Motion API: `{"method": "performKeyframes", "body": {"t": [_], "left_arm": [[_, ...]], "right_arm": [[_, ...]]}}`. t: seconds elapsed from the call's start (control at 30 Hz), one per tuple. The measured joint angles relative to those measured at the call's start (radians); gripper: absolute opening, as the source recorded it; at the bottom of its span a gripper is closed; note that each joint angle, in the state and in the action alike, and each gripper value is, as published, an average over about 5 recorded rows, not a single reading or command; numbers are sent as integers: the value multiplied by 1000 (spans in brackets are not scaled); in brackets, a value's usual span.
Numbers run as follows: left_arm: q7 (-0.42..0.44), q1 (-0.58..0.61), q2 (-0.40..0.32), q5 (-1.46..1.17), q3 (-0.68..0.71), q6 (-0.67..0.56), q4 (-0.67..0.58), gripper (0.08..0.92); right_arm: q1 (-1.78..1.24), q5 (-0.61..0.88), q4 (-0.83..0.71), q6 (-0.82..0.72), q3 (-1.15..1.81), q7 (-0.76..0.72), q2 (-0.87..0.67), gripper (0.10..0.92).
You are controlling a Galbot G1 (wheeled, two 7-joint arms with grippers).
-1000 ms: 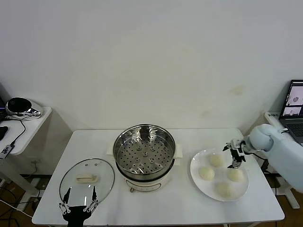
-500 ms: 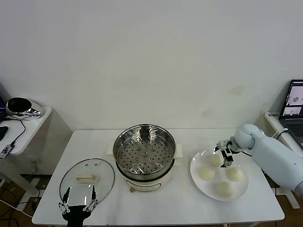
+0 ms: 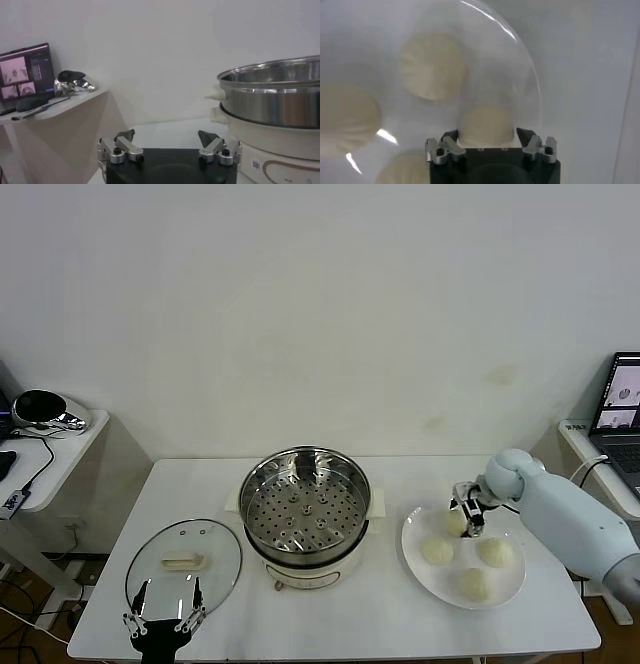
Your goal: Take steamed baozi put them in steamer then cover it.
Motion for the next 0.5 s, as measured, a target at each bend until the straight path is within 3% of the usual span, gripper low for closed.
{"method": "performKeyframes", "body": {"t": [0.2,0.5], "left_arm": [[-2,3,2,-1,0,-2,-2,823],[-2,-1,15,-19,2,3,-3,823]], "right_arm": [[14,23,21,-6,-14,-9,-15,528],[127,134,135,-19,-95,-32,-98,532]]}}
